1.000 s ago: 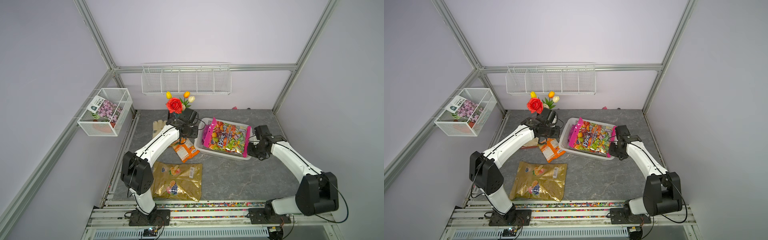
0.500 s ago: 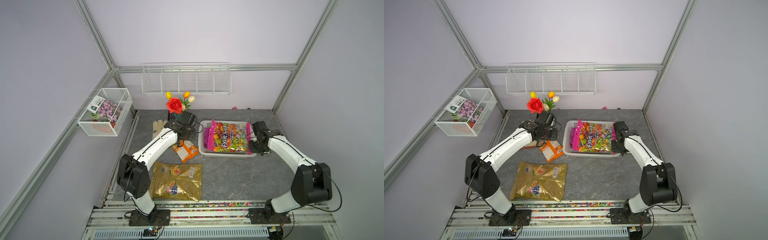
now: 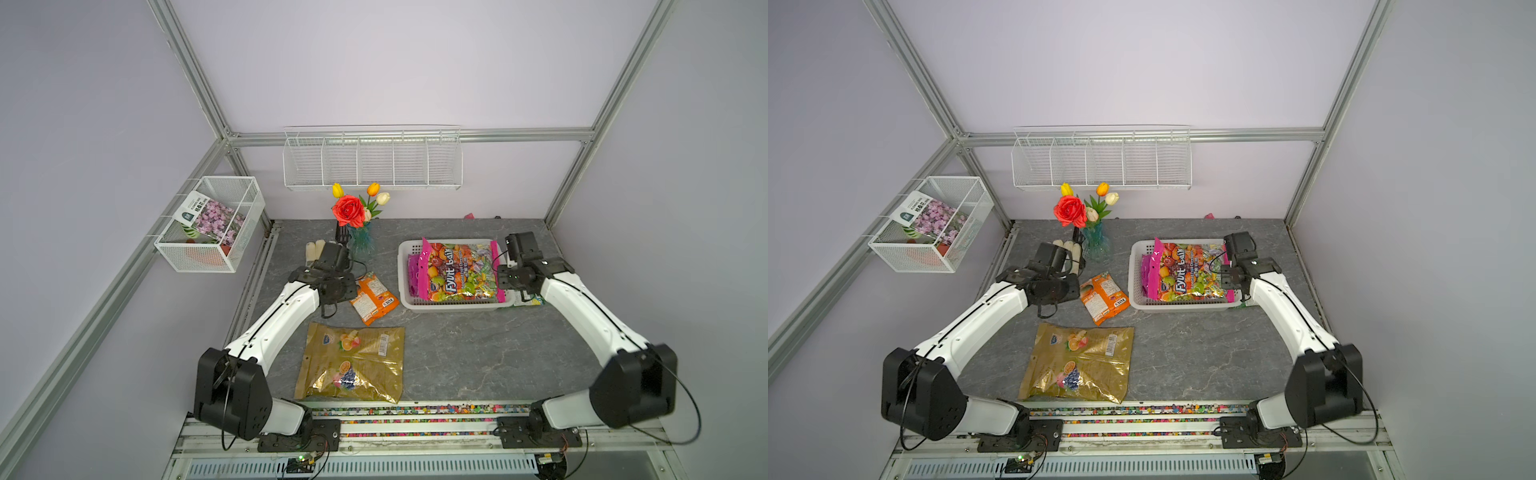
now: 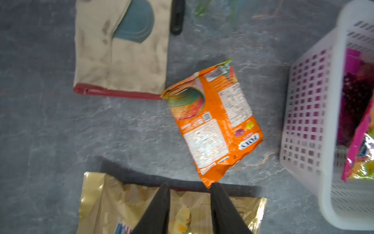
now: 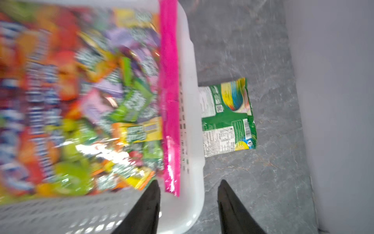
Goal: Put the candies in the basket
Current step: Adjust the basket at the center of the board, then pick up the candy at the center of the board.
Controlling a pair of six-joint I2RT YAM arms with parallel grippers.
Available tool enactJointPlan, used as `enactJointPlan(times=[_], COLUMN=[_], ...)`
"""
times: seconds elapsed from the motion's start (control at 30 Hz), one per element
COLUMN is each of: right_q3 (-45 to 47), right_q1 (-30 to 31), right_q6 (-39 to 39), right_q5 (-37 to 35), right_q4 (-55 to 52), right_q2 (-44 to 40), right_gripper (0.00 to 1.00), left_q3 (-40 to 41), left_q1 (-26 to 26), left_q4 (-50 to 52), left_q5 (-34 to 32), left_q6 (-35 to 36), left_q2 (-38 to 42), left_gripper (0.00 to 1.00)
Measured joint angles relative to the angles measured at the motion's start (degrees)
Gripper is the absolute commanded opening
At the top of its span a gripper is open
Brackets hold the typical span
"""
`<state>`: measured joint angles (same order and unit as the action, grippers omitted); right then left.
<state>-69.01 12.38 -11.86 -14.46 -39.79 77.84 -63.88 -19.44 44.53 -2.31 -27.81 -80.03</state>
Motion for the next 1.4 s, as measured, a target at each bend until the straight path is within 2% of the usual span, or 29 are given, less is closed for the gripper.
enactJointPlan(times=[0.13,0.27,0.37,0.47,0.57,0.7,0.9,1.1,1.4], right_q3=[4.7,10.3,15.7,17.4,17.6,20.2,21.5,16.3,10.5], right_q1=[1.1,5.7,12.0,19.7,27.3,33.4,36.3,35.5,34.6], right_q6=[-0.6,-5.8,-9.4,-9.5,-7.3,-5.6,-5.2,-5.2,-4.6], right_q5=[10.0,22.3,30.7,36.6,40.5,44.8,47.8,50.4,56.3], right_q4=[6.3,14.1,19.8,22.3,24.0,28.3,29.1,28.4,26.9], right_q2=[-12.9,-16.2,-13.5,-8.4,-3.1,2.8,12.9,23.2,29.6], right_gripper=[0.54,0.54,0.54,0.6,0.65,0.68,0.71,0.7,0.63], left_q3=[4.7,9.1,12.5,15.1,17.6,20.9,23.5,26.2,30.1], left_q1=[7.2,15.6,20.4,21.8,23.4,24.9,25.6,25.6,25.6], left_q4=[0.1,-0.5,-0.8,-0.9,-1.6,-2.7,-4.0,-6.3,-9.0], left_q5=[2.7,7.9,10.7,11.7,12.7,13.7,14.5,16.3,18.9], left_q6=[-2.8,-6.1,-8.5,-10.7,-13.2,-16.1,-17.6,-18.4,-20.0], left_q2=[4.9,8.8,10.6,12.1,13.2,13.6,13.6,12.2,12.1], left_gripper=[0.42,0.42,0.45,0.61,0.71,0.75,0.76,0.76,0.76])
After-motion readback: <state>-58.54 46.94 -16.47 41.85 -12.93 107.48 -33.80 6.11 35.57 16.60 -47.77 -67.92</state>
